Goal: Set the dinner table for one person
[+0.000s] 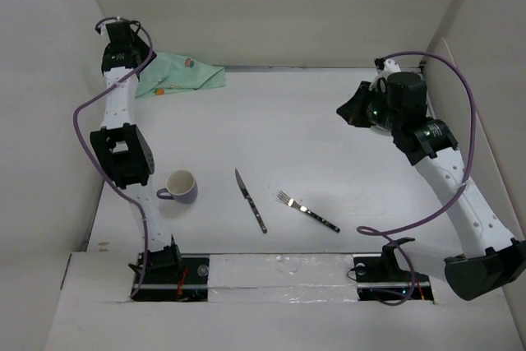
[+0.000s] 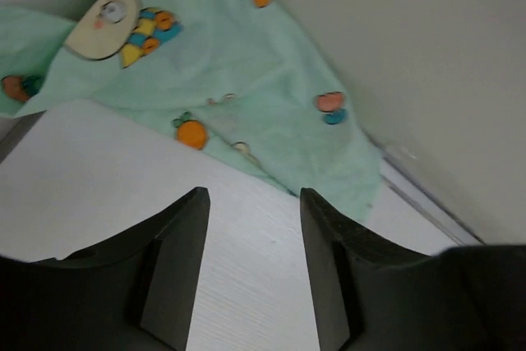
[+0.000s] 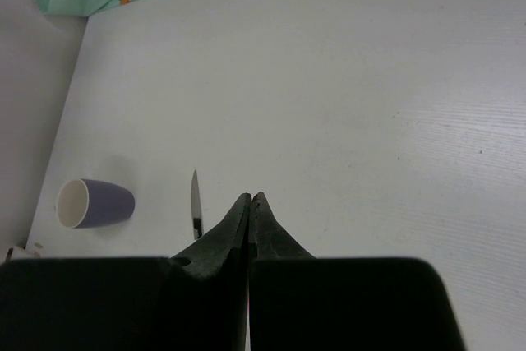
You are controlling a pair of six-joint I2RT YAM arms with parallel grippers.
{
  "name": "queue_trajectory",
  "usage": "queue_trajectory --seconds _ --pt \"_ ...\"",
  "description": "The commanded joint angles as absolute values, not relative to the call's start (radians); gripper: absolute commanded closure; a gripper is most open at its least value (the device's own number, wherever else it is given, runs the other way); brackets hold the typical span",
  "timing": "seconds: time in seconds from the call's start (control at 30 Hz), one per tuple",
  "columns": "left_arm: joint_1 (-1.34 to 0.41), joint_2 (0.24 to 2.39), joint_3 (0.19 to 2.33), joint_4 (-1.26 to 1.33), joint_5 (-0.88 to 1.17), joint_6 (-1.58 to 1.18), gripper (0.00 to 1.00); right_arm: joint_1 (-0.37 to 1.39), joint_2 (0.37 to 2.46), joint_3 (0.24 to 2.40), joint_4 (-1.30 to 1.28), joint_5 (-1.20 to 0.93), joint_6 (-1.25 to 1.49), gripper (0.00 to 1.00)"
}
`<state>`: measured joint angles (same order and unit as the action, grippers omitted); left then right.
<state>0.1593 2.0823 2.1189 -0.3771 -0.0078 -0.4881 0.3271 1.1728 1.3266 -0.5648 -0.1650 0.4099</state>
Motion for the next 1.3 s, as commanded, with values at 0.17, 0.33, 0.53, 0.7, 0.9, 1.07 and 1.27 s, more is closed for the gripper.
queue_trajectory --seconds 0.17,0.33,0.53,0.7,0.9,1.07,1.27 --pt "0.199 2.245 2.16 -0.367 -0.169 -0.551 0.39 0.331 1.21 1.342 -0.515 -0.216 0.382 1.0" --pt "0.209 2.368 2.235 -0.342 -0.146 -0.557 0.3 0.341 1.271 1.362 -0.532 -0.238 0.379 0.93" --pt "0.209 2.499 2.315 -0.319 -0.095 -0.569 0.29 0.391 1.339 1.411 -0.545 -0.235 0.379 0.83" --pt "0.209 2.574 2.374 -0.285 -0.057 -0.581 0.28 0.454 1.394 1.437 -0.551 -0.216 0.387 0.82" --pt "0.209 2.634 2.401 -0.2 0.057 -0.64 0.27 0.512 1.433 1.463 -0.557 -0.186 0.402 0.81" --pt "0.209 2.687 2.401 -0.117 0.129 -0.69 0.29 0.549 1.46 1.488 -0.56 -0.169 0.407 0.81" --pt "0.18 2.724 2.405 -0.086 0.144 -0.696 0.56 0.569 1.479 1.529 -0.601 -0.143 0.407 0.82"
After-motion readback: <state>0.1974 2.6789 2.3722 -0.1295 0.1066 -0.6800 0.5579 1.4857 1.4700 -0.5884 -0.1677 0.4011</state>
